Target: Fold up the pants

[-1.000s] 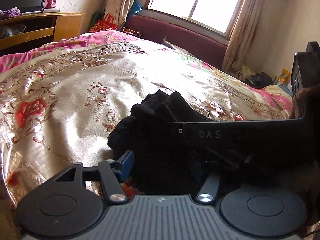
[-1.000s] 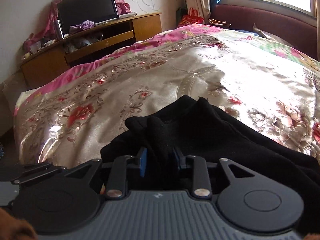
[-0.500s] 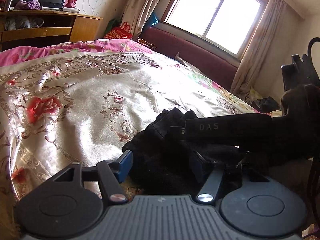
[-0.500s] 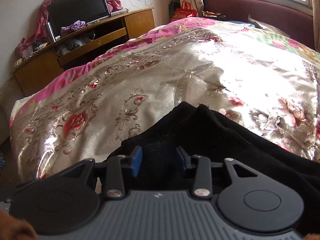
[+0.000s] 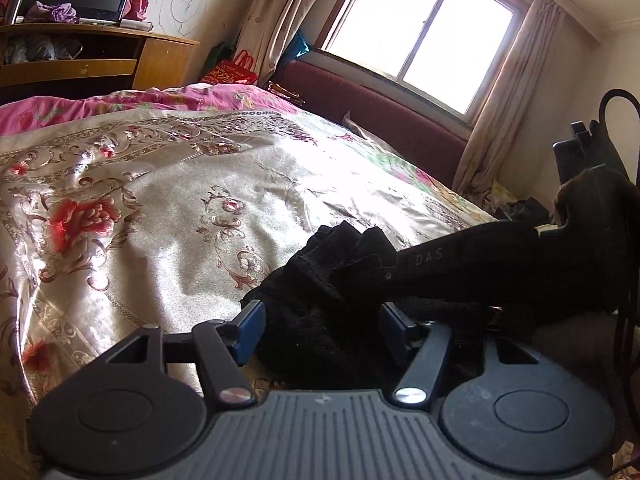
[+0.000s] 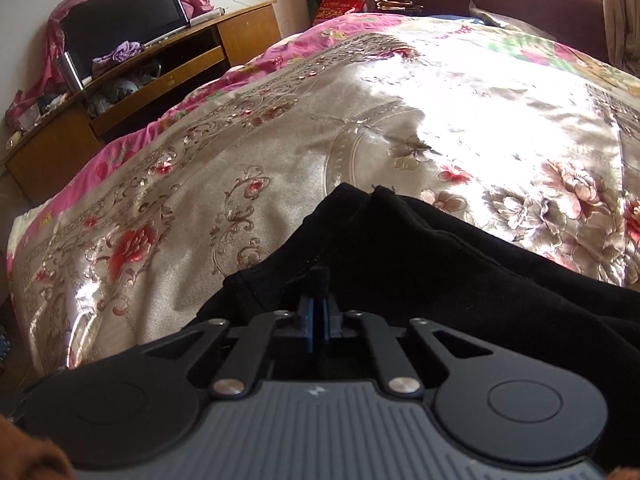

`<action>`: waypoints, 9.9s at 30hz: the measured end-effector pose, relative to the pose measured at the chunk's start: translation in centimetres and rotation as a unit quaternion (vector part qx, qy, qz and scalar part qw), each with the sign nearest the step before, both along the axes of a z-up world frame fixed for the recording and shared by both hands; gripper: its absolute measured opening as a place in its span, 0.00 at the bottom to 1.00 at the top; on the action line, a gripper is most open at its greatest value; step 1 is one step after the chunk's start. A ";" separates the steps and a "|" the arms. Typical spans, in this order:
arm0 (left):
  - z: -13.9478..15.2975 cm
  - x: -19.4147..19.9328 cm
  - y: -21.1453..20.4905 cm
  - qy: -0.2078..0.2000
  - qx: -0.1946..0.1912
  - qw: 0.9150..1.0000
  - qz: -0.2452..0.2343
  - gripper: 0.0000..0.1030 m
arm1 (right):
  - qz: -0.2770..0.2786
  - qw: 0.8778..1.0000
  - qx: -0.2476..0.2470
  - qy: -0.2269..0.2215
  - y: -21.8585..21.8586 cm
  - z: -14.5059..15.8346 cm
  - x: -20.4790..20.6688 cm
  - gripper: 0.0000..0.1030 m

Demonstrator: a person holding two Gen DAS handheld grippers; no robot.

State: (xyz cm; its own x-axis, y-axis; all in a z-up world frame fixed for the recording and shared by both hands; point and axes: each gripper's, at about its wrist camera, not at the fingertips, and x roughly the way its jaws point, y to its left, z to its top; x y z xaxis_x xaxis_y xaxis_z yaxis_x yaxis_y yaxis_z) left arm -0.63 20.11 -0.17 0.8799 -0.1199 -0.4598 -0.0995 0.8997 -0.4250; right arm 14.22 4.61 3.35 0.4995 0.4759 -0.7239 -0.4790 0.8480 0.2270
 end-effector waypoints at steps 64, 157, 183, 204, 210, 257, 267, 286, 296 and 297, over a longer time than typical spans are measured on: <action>-0.2 10.8 -12.3 0.063 0.216 0.965 -0.133 0.79 | 0.101 0.959 0.208 0.163 -28.7 -5.1 11.2 0.41; -0.4 5.1 -25.2 0.060 0.248 0.920 -0.298 0.86 | -0.354 0.902 0.227 0.100 -38.0 -4.5 -10.0 0.14; -0.5 6.0 -20.6 0.059 0.145 0.936 -0.316 0.86 | -0.398 0.913 0.054 0.068 -30.0 1.9 -8.4 0.15; -0.4 6.7 -17.5 0.065 0.119 0.951 -0.277 0.86 | -0.369 0.927 0.051 0.041 -24.9 3.8 -6.6 0.16; -0.3 7.2 -16.2 0.069 0.103 0.958 -0.258 0.86 | -0.351 0.934 0.056 0.039 -23.3 4.0 -6.0 0.17; 2.1 9.5 -21.0 0.054 0.228 0.923 -0.305 0.89 | -0.436 0.830 0.334 0.098 -39.0 -3.1 -12.0 0.15; -2.1 8.1 -21.5 0.059 0.285 0.912 -0.289 0.91 | -0.422 0.851 0.301 0.087 -36.4 0.4 -10.9 0.15; -0.8 10.3 -12.6 0.053 0.158 0.956 -0.243 0.89 | -0.311 0.931 0.173 0.079 -17.7 4.1 -4.1 0.19; -1.4 11.5 -5.9 0.098 0.112 0.977 -0.153 0.89 | -0.308 0.940 0.117 0.088 -11.3 1.1 -2.5 0.21; -1.4 11.7 -5.1 0.104 0.086 0.980 -0.146 0.89 | -0.307 0.941 0.115 0.086 -11.0 0.9 -2.4 0.21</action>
